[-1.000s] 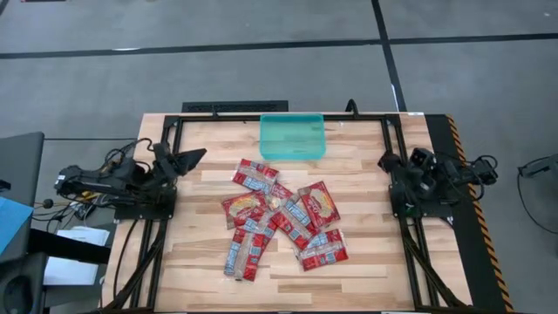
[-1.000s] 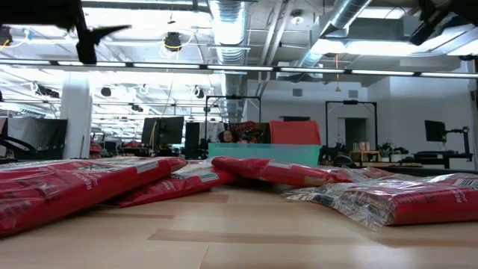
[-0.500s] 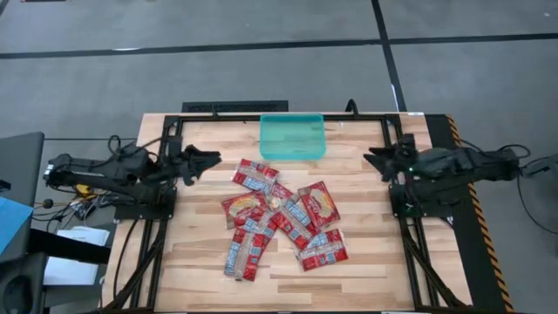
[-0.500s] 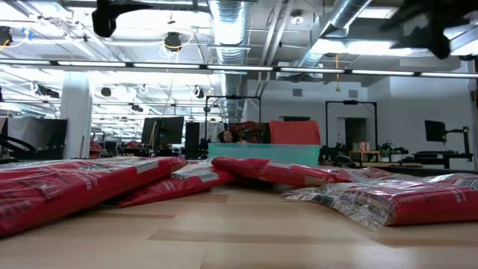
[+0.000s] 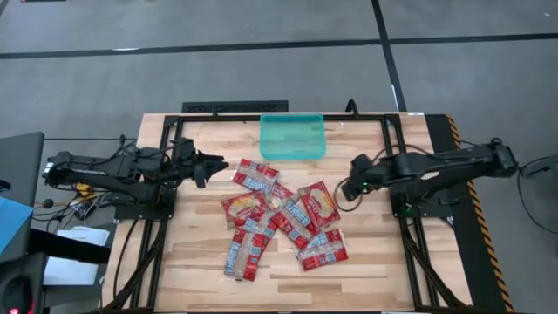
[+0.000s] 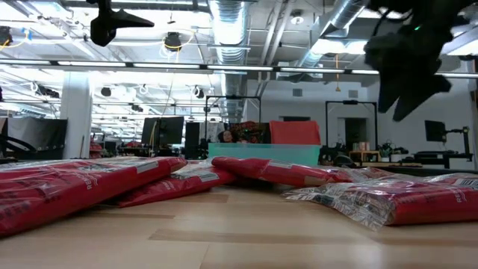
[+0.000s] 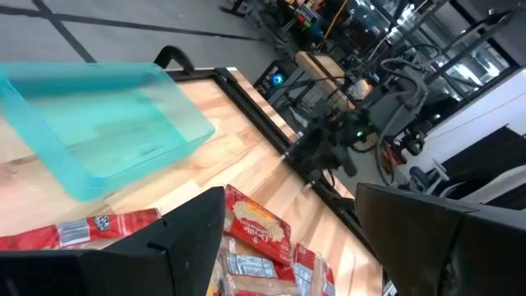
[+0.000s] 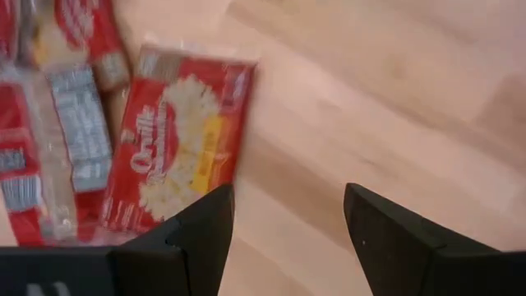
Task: Sort popcorn bags into baskets
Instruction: Put the red popcorn bag into the green bin
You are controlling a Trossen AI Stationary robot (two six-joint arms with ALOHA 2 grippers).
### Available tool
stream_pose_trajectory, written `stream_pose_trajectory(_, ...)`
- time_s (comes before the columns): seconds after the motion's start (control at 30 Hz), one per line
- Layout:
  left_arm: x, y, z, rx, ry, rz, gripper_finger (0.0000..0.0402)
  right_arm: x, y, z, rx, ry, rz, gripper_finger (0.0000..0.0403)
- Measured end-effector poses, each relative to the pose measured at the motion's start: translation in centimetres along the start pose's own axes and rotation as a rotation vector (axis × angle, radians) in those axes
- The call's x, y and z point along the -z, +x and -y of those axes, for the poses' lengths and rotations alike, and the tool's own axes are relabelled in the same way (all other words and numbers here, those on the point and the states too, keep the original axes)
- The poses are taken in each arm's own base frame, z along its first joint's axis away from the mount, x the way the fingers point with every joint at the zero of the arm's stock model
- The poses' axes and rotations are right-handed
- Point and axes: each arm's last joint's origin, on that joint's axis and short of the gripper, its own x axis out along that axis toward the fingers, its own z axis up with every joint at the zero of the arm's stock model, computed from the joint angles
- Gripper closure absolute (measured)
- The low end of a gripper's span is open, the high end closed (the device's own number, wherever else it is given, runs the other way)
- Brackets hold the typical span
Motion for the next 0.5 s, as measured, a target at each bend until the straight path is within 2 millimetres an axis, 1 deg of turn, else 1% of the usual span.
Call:
stream_pose_trajectory(0.1,0.0,0.0,0.0,0.012,-0.001,-0.009,0.0142,-0.3,1.7,-1.3,-0.042,-0.031,-0.025,0.0146)
stream_pose_trajectory(0.2,0.0,0.0,0.1,0.022,0.002,-0.019,0.0142,-0.2,3.5,-2.0,-0.081,-0.059,-0.054,0.0146)
stream_pose_trajectory(0.33,0.1,0.0,0.1,0.036,0.003,-0.032,0.0142,0.4,5.7,-1.8,-0.082,-0.071,-0.093,0.0146)
stream_pose_trajectory(0.5,0.1,0.0,0.1,0.037,0.003,-0.032,0.0142,1.1,7.6,-1.4,-0.119,-0.066,-0.077,0.0146)
